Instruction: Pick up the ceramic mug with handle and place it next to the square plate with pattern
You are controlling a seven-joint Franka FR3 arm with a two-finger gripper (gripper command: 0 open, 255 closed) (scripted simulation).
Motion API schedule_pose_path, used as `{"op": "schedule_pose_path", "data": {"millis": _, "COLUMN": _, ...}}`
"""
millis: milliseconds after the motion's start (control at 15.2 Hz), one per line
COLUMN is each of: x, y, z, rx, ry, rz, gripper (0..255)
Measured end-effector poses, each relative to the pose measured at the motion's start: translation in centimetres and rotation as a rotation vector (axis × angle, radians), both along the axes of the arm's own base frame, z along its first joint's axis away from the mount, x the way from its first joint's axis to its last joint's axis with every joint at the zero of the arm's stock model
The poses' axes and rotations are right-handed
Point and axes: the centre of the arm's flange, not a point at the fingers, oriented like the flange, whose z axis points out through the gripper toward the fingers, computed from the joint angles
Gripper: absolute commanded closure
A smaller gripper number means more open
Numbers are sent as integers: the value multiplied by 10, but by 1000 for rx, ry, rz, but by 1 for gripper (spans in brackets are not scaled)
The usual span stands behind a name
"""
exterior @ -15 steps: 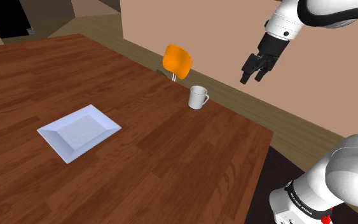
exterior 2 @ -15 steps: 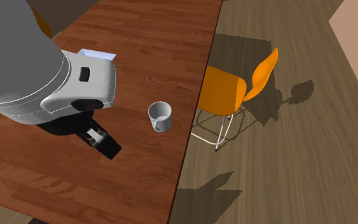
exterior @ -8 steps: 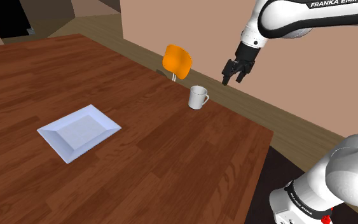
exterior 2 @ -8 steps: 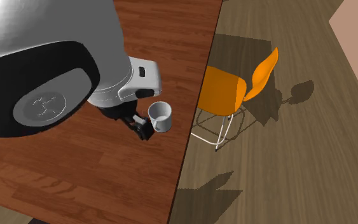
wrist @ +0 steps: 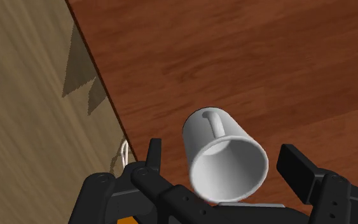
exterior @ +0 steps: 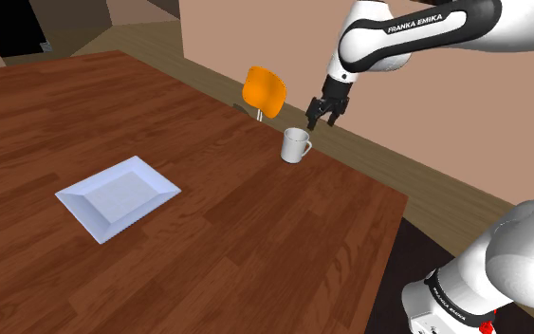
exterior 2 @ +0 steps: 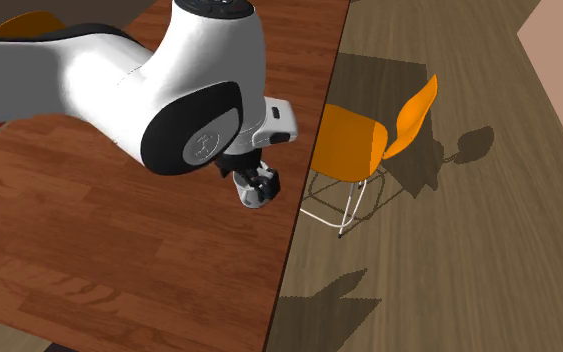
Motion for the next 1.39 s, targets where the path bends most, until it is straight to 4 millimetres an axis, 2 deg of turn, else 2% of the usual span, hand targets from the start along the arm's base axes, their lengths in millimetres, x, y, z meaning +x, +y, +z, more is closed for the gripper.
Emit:
{"op": "schedule_pose_path", "data": {"millis": 264, "x": 42, "y": -8, "z": -34, "rx": -3, "ry": 7, "rz": 8, "gripper": 0}}
{"op": "schedule_pose_path", "data": {"millis": 396, "x": 53, "y": -8, "z": -45, "rx": -4, "ry": 9, "rz": 10, "gripper": 0}}
{"op": "schedule_pose_path", "data": {"millis": 858, "x": 59, "y": -7, "z": -81, "rx": -4, "ry": 10, "rz": 11, "gripper": 0}}
{"op": "schedule_pose_path", "data": {"millis": 1254, "x": 59, "y": -6, "z": -85, "rx": -4, "ry": 9, "rz": 11, "gripper": 0}}
{"op": "schedule_pose_path", "data": {"millis": 1320, "x": 59, "y": -6, "z": -85, "rx": -4, "ry": 9, "rz": 11, "gripper": 255}}
{"op": "schedule_pose_path", "data": {"millis": 1386, "x": 59, "y": -6, "z": -85, "rx": -4, "ry": 9, "rz": 11, "gripper": 255}}
